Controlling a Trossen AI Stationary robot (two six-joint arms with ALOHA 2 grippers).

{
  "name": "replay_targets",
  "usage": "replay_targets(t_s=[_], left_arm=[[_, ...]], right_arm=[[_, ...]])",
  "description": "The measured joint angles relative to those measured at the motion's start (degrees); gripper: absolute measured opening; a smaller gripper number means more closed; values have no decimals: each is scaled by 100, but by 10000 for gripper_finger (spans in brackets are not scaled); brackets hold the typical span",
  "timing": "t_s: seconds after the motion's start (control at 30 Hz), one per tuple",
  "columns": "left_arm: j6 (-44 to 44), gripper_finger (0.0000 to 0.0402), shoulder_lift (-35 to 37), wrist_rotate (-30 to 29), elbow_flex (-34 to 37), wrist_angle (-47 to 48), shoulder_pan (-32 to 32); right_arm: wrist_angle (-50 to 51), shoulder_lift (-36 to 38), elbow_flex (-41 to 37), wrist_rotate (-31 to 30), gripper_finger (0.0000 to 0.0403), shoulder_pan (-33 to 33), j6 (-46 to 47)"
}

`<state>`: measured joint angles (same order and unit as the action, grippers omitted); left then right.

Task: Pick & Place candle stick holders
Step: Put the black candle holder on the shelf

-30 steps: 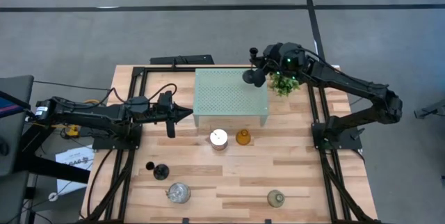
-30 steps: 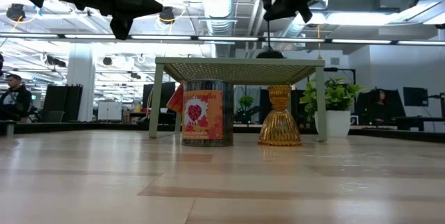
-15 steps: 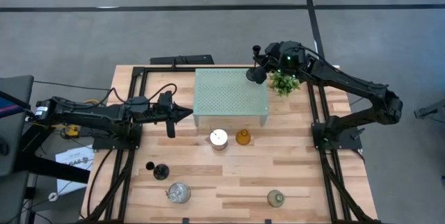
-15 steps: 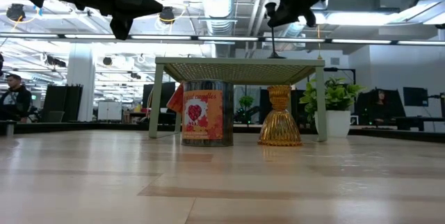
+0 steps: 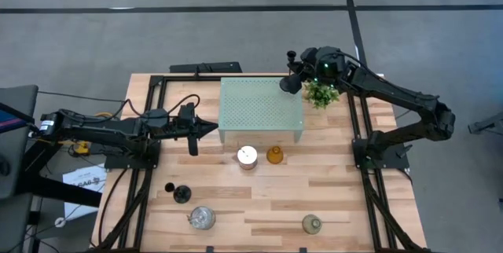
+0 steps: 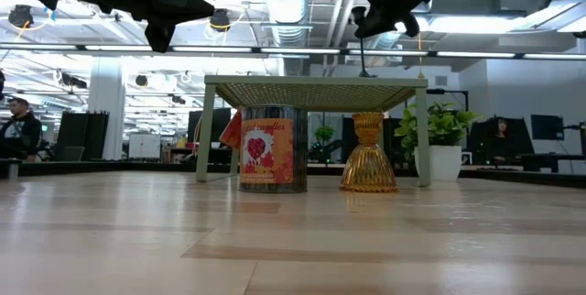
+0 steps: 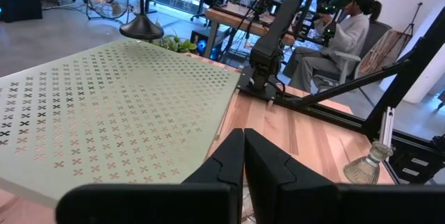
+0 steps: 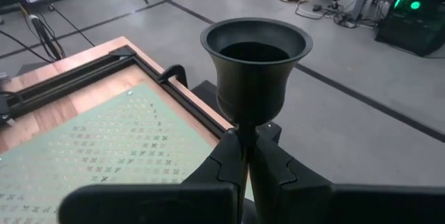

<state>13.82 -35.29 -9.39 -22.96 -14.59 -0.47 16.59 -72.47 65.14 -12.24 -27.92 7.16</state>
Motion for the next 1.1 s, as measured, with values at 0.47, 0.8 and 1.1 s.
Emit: replay_targets(t_s=[0.47,0.8,1.1], left_arm=[[0,11,0,2,0,-2,0],[15,11,0,2,0,0,1],[0,11,-2,4,0,2,2]], right_arm=[[298,-167,4,48,1,15,0],[-615,-562,2,39,1,232,-217],[-384,-560,2,62,0,180,-260]])
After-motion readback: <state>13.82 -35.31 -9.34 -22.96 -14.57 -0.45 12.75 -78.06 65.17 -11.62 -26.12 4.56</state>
